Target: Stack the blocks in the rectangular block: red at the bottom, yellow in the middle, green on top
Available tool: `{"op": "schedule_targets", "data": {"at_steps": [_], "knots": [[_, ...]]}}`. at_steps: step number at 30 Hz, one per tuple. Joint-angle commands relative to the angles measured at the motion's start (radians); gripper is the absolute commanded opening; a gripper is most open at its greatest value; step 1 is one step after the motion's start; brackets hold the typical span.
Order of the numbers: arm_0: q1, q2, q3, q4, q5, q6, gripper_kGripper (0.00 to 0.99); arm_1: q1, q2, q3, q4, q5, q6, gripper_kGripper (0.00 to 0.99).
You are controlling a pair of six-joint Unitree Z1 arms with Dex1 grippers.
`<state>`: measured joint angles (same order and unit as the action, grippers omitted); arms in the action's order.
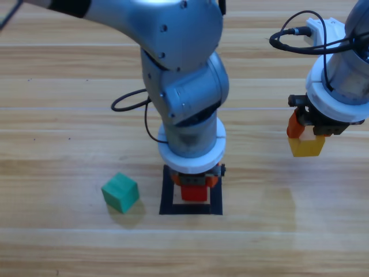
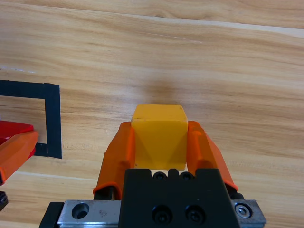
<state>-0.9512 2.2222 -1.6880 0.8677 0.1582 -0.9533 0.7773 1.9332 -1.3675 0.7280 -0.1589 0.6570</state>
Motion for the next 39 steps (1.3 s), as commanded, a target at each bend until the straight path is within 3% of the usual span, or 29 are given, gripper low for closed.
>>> {"op": "schedule_targets", "data": {"at_steps": [1,24,39], "knots": [[-0.020,0.079,-0.015,-0.013,0.012,0.021,0.000,-0.033,-0.068,0.024,0.013,0.012,0.001,0.000],[0.012,0.089,-0.027,-0.018,0.021,0.041,0.000,-0.033,-0.051,0.013,0.011,0.018,0.001,0.000],[0.043,0.077,0.021,-0.018,0.011,-0.042,0.000,-0.032,-0.043,0.010,0.010,0.018,0.001,0.000]]}}
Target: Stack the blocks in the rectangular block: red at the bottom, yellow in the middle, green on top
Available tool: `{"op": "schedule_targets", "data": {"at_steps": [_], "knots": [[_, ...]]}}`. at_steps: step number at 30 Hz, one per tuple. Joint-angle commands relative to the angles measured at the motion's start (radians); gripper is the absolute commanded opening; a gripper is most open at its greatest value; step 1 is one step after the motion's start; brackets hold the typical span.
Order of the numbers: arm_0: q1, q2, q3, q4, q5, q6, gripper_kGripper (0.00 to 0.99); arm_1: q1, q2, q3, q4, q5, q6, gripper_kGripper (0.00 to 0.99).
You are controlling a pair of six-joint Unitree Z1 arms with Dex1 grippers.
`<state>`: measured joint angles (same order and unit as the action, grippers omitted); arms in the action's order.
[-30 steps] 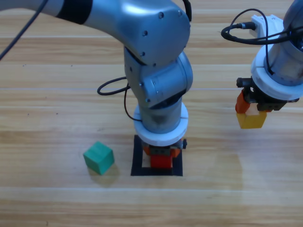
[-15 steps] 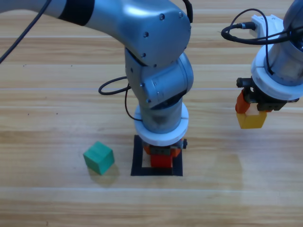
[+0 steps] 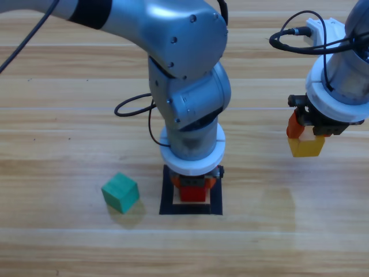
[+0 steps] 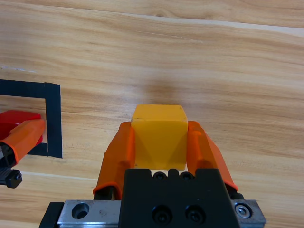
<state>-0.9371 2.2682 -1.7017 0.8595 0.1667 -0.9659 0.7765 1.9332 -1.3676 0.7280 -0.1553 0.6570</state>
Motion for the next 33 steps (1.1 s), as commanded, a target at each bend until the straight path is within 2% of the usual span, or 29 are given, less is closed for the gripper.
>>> {"op": "schedule_targets", "data": {"at_steps": [1,11,13,15,16,19,20,30,33], "knots": [[0.029,0.031,0.036,-0.010,0.001,-0.033,0.000,-0.033,-0.045,0.012,0.010,0.014,0.001,0.000],[0.029,0.034,0.031,-0.010,0.001,-0.056,0.000,-0.031,-0.043,0.012,0.010,0.013,0.000,0.000],[0.029,0.037,0.027,-0.011,0.001,-0.057,0.044,-0.033,-0.043,0.012,0.010,0.013,0.000,0.000],[0.027,0.042,0.020,-0.011,0.001,-0.059,0.189,-0.033,-0.042,0.012,0.008,0.011,-0.002,0.000],[0.027,0.042,0.019,-0.011,0.001,-0.063,0.314,-0.033,-0.042,0.012,0.008,0.010,-0.002,0.000],[0.027,0.036,0.017,-0.011,0.002,-0.076,0.899,-0.031,-0.042,0.012,0.008,0.008,-0.002,0.000],[0.027,0.031,0.016,-0.011,0.002,-0.077,0.980,-0.033,-0.043,0.012,0.008,0.008,-0.002,0.000],[0.027,-0.036,0.014,-0.010,0.019,-0.083,0.990,-0.033,-0.051,0.010,0.007,0.003,-0.004,0.000],[0.027,-0.091,-0.036,-0.004,0.057,-0.076,0.990,-0.029,-0.054,0.008,0.008,0.002,-0.002,0.000]]}}
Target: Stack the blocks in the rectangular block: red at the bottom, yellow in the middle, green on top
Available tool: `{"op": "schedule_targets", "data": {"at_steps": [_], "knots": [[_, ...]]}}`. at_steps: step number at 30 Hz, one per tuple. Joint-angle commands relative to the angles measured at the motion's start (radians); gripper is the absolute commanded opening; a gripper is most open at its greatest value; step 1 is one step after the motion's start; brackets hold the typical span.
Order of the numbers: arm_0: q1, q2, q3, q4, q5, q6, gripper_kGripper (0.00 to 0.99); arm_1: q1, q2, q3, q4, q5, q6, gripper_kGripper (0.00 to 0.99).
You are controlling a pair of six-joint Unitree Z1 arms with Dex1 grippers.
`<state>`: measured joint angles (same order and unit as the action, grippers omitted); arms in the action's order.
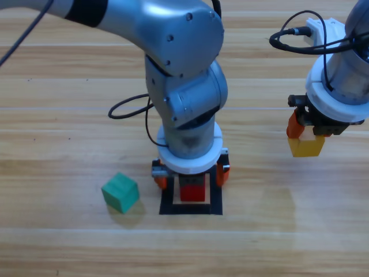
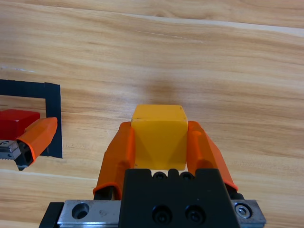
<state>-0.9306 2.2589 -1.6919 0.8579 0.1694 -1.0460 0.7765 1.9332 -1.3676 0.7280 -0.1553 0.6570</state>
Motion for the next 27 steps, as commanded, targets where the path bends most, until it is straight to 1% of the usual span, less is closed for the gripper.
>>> {"op": "schedule_targets", "data": {"at_steps": [1,3,5,6,8,10,12,15,18,20,23,27], "knots": [[0.021,-0.108,-0.061,0.007,0.071,0.006,0.990,-0.028,-0.054,0.007,0.007,0.003,-0.002,0.000],[0.021,-0.197,-0.077,0.016,0.122,0.006,0.986,-0.026,-0.053,0.005,0.007,0.002,0.000,0.000],[0.029,-0.294,-0.055,0.016,0.165,0.007,0.976,-0.017,-0.053,0.004,0.008,0.002,0.003,0.000],[0.041,-0.346,-0.038,0.016,0.182,0.007,0.974,-0.013,-0.053,0.004,0.008,0.000,0.004,0.000],[0.072,-0.432,0.006,0.016,0.191,0.015,0.974,0.003,-0.053,-0.002,0.011,0.000,0.012,0.000],[0.104,-0.509,0.081,0.016,0.187,0.012,0.977,0.021,-0.048,-0.005,0.013,0.000,0.026,0.000],[0.125,-0.579,0.164,0.016,0.176,0.004,0.977,0.053,-0.039,-0.010,0.016,0.002,0.046,0.000],[0.131,-0.665,0.267,0.016,0.170,0.001,0.977,0.115,-0.014,-0.031,0.021,0.002,0.076,0.000],[0.131,-0.771,0.359,0.012,0.157,0.030,0.977,0.168,0.038,-0.096,0.059,-0.001,0.107,0.000],[0.131,-0.841,0.433,-0.019,0.147,0.050,0.977,0.199,0.076,-0.150,0.087,-0.003,0.122,0.000],[0.131,-0.874,0.479,-0.028,0.145,0.058,0.976,0.233,0.116,-0.211,0.113,-0.009,0.144,0.000],[0.131,-0.877,0.492,-0.027,0.136,0.061,0.976,0.262,0.167,-0.278,0.130,-0.010,0.159,0.000]]}}
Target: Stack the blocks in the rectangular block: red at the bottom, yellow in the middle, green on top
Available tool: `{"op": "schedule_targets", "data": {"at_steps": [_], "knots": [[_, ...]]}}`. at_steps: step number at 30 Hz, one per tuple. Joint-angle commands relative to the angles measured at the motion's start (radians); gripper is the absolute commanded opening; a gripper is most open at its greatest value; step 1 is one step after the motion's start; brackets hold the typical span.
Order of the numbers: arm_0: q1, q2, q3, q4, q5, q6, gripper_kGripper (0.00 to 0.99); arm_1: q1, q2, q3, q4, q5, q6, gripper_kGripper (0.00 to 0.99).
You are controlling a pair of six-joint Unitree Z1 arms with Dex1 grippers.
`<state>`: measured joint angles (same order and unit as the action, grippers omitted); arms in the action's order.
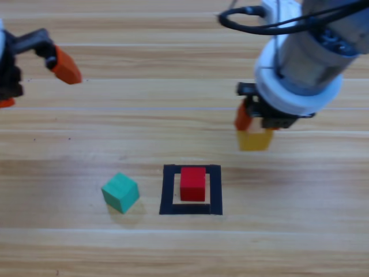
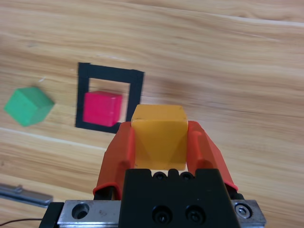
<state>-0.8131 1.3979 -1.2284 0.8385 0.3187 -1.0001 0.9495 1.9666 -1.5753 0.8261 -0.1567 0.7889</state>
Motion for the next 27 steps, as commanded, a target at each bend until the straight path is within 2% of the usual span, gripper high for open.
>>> {"op": "schedule_targets", "data": {"at_steps": [1,8,16,27], "knots": [[0.014,-0.016,0.033,-0.007,-0.017,0.015,0.976,0.097,0.153,-0.095,0.042,-0.009,0.035,0.000],[0.014,-0.013,0.043,-0.009,-0.033,0.011,0.974,0.126,0.247,-0.213,0.090,-0.015,0.056,0.000],[0.015,0.001,0.058,-0.027,-0.043,0.008,0.971,0.146,0.275,-0.247,0.102,-0.017,0.076,0.000],[0.018,0.012,0.079,-0.047,-0.078,0.011,0.971,0.149,0.321,-0.275,0.102,-0.021,0.101,0.000]]}}
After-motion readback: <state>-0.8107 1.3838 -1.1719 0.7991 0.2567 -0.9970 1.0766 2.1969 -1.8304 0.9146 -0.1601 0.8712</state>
